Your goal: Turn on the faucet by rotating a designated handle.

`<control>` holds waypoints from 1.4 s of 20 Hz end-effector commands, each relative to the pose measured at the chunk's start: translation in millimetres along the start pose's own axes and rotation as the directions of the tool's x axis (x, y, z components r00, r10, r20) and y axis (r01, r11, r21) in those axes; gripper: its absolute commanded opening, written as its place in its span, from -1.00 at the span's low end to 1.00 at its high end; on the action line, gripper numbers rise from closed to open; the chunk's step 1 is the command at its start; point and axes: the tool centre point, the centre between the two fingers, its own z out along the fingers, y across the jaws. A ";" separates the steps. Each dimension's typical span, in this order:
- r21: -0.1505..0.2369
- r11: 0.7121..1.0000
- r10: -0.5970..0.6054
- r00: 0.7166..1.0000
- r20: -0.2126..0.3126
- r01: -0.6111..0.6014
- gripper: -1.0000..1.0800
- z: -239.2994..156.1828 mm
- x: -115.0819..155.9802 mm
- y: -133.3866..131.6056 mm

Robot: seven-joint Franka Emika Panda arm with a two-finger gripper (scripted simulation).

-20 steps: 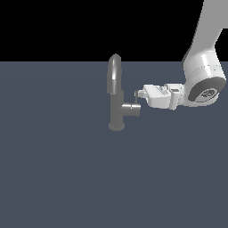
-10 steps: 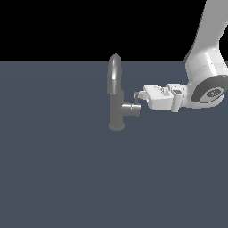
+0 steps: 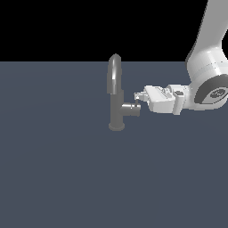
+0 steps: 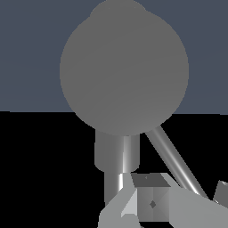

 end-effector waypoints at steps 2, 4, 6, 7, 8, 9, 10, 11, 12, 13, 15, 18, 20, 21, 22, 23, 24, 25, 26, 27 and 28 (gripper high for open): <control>-0.003 1.000 0.014 1.000 0.004 -0.014 -1.00 -1.2 11.0 17.5; -0.004 1.000 0.015 1.000 0.004 -0.015 -1.00 -1.4 14.9 25.0; -0.004 1.000 0.015 1.000 0.004 -0.015 -1.00 -1.5 19.0 32.6; -0.004 1.000 0.015 1.000 0.004 -0.015 -1.00 -1.7 20.9 36.5; -0.005 1.000 0.016 1.000 0.005 -0.016 -1.00 -1.7 23.2 40.3; -0.005 1.000 0.016 1.000 0.005 -0.016 -1.00 -1.7 23.2 40.3; -0.004 1.000 -0.008 1.000 0.002 0.008 -1.00 0.3 12.3 29.2; -0.004 1.000 -0.005 1.000 0.003 0.005 -1.00 0.1 19.0 31.6; -0.004 1.000 -0.003 1.000 0.003 0.003 -1.00 -0.1 25.7 34.1; -0.005 1.000 -0.001 1.000 0.003 0.001 -1.00 -0.2 32.3 36.5; -0.005 1.000 0.004 1.000 0.004 -0.004 -1.00 -0.6 45.5 41.4; -0.005 1.000 0.011 1.000 0.004 -0.011 -1.00 -1.2 65.0 48.8; -0.005 1.000 0.015 1.000 0.005 -0.015 -1.00 -1.5 77.8 53.6; -0.005 1.000 0.015 1.000 0.005 -0.015 -1.00 -1.5 77.8 53.6; -0.011 1.000 -0.022 1.000 0.010 0.022 -1.00 0.8 54.0 41.9; -0.011 1.000 -0.020 1.000 0.010 0.020 -1.00 0.7 57.8 40.8; -0.011 1.000 -0.018 1.000 0.009 0.018 -1.00 0.6 61.7 39.6; -0.010 1.000 -0.016 1.000 0.009 0.016 -1.00 0.5 65.5 38.5; -0.010 1.000 -0.014 1.000 0.009 0.014 -1.00 0.4 69.4 37.5; -0.010 1.000 -0.012 1.000 0.009 0.012 -1.00 0.3 73.2 36.4; -0.009 1.000 -0.010 1.000 0.008 0.010 -1.00 0.2 76.9 35.3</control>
